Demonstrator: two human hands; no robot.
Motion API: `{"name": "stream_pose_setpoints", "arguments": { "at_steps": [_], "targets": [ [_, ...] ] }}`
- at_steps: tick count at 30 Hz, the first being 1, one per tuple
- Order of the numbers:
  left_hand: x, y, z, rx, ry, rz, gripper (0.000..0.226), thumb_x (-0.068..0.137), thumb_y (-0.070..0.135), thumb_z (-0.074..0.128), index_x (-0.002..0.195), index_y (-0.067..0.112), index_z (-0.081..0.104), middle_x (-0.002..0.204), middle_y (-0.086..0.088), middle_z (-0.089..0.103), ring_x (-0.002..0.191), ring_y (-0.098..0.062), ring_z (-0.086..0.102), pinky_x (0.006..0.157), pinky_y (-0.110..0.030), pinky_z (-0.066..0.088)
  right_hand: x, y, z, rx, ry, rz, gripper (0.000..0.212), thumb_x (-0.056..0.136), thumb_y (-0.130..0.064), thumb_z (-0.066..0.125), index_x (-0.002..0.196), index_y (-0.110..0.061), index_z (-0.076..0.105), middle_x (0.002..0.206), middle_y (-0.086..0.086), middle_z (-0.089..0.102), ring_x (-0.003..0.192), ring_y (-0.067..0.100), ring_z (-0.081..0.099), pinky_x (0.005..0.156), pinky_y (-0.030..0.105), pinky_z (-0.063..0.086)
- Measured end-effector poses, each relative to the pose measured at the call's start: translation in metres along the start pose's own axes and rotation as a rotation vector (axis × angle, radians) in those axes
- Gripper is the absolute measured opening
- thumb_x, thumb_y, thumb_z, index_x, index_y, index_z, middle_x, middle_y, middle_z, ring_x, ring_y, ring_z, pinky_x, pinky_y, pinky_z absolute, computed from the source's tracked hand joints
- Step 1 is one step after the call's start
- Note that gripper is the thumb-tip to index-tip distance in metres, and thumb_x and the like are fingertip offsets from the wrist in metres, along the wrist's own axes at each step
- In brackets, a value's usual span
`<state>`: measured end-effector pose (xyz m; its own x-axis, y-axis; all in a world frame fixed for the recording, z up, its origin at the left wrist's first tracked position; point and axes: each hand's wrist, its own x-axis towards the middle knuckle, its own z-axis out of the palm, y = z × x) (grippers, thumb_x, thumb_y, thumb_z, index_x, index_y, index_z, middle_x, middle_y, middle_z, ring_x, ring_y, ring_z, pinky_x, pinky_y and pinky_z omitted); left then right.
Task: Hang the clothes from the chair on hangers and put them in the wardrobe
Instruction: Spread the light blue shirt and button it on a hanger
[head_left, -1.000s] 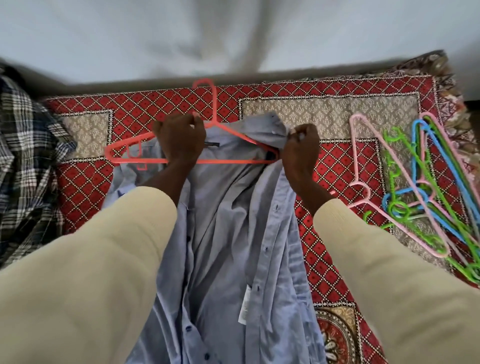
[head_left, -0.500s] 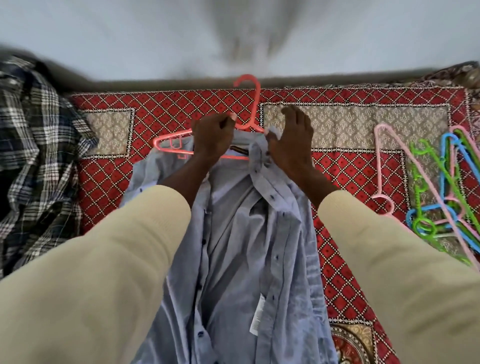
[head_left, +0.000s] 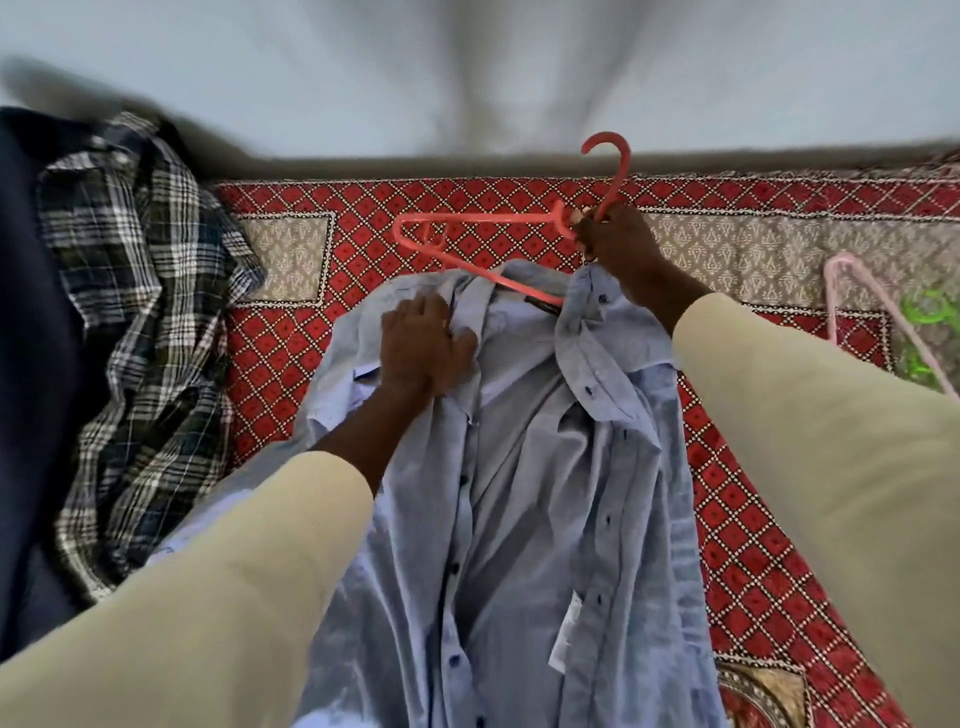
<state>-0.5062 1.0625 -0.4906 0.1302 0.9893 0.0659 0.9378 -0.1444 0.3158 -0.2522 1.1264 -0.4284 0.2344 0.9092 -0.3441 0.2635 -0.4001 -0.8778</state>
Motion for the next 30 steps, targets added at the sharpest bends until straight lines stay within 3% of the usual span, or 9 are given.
{"name": "stream_pose_setpoints", "arguments": {
  "at_steps": [2,4,10,16,20,22,24,26,30],
  "targets": [
    [0.002,0.007,0.011,0.126,-0.162,-0.071,0.066,0.084,0.062,0.051,0.122,0.009,0.057,0.125,-0.021,0.058,0.114,-0.04,0.054,0.099,-0.051,0.035,-0.001,0.002,0.001,-0.004,-0.046,0.018,0.021,0.093,-0.024,0.065,0.075,-0.015,0.059,0.066,0.0,0.059,0.054,0.004,0.053,0.054,0.018,0.043],
    [0.009,0.014,0.013,0.175,-0.238,-0.081,0.062,0.087,0.052,0.052,0.13,0.007,0.051,0.134,-0.024,0.052,0.122,-0.041,0.047,0.105,-0.052,0.031,-0.005,0.004,-0.001,-0.015,-0.066,0.003,0.022,0.09,-0.028,0.069,0.074,-0.018,0.059,0.07,-0.002,0.06,0.058,0.002,0.054,0.054,0.015,0.044],
    [0.032,-0.011,-0.025,-0.244,-0.083,-0.338,0.042,0.087,0.034,0.047,0.099,0.003,0.072,0.1,-0.022,0.071,0.095,-0.037,0.065,0.084,-0.043,0.049,-0.003,0.008,-0.01,-0.023,-0.17,0.001,0.018,0.084,-0.024,0.075,0.076,-0.017,0.06,0.07,-0.005,0.061,0.062,0.005,0.055,0.061,0.019,0.046],
    [0.085,-0.042,-0.071,-0.443,-0.508,-0.313,0.023,0.095,0.002,0.053,0.084,-0.011,0.069,0.072,-0.011,0.073,0.072,-0.015,0.07,0.077,-0.037,0.047,0.003,0.007,-0.024,0.042,-0.315,-0.005,0.014,0.081,-0.02,0.076,0.071,-0.017,0.067,0.06,-0.007,0.058,0.058,0.007,0.049,0.06,0.023,0.041],
    [0.102,-0.043,-0.089,-0.608,-0.325,-0.553,0.032,0.097,0.015,0.052,0.121,-0.002,0.065,0.12,-0.02,0.067,0.05,-0.002,0.062,0.052,-0.022,0.051,-0.001,0.0,-0.027,0.033,-0.436,0.058,0.009,0.086,0.0,0.067,0.08,-0.004,0.061,0.067,0.004,0.052,0.057,0.008,0.046,0.054,0.018,0.04],
    [0.111,-0.042,-0.099,-0.613,-0.326,-0.577,0.038,0.095,0.017,0.055,0.129,0.0,0.059,0.131,-0.019,0.061,0.075,-0.01,0.07,0.049,-0.015,0.049,-0.005,0.001,-0.02,-0.065,-0.431,0.064,0.01,0.085,0.001,0.067,0.079,-0.003,0.06,0.07,0.007,0.053,0.059,0.012,0.047,0.058,0.023,0.041],
    [0.114,-0.038,-0.103,-0.399,-0.365,-0.485,0.036,0.095,0.016,0.055,0.127,-0.001,0.06,0.13,-0.021,0.061,0.111,-0.031,0.064,0.068,-0.021,0.052,-0.01,0.003,-0.01,-0.192,-0.376,0.075,0.012,0.085,-0.004,0.069,0.076,-0.007,0.061,0.071,0.006,0.058,0.062,0.013,0.05,0.064,0.026,0.044],
    [0.117,-0.026,-0.109,-0.19,-0.397,-0.439,0.028,0.097,0.011,0.052,0.119,-0.002,0.065,0.125,-0.024,0.063,0.118,-0.036,0.059,0.089,-0.032,0.047,-0.013,0.005,0.0,-0.3,-0.348,0.073,0.014,0.084,-0.012,0.073,0.075,-0.009,0.063,0.073,0.005,0.062,0.064,0.014,0.054,0.067,0.026,0.046],
    [0.119,-0.021,-0.111,-0.835,-0.612,-0.69,0.019,0.092,0.032,0.064,0.086,0.014,0.066,0.096,-0.012,0.065,0.08,-0.023,0.064,0.068,-0.027,0.053,-0.014,0.019,0.017,-0.274,-0.104,0.036,0.018,0.086,-0.027,0.072,0.087,-0.01,0.068,0.081,0.006,0.066,0.069,0.016,0.058,0.057,0.018,0.044]
  ]
}}
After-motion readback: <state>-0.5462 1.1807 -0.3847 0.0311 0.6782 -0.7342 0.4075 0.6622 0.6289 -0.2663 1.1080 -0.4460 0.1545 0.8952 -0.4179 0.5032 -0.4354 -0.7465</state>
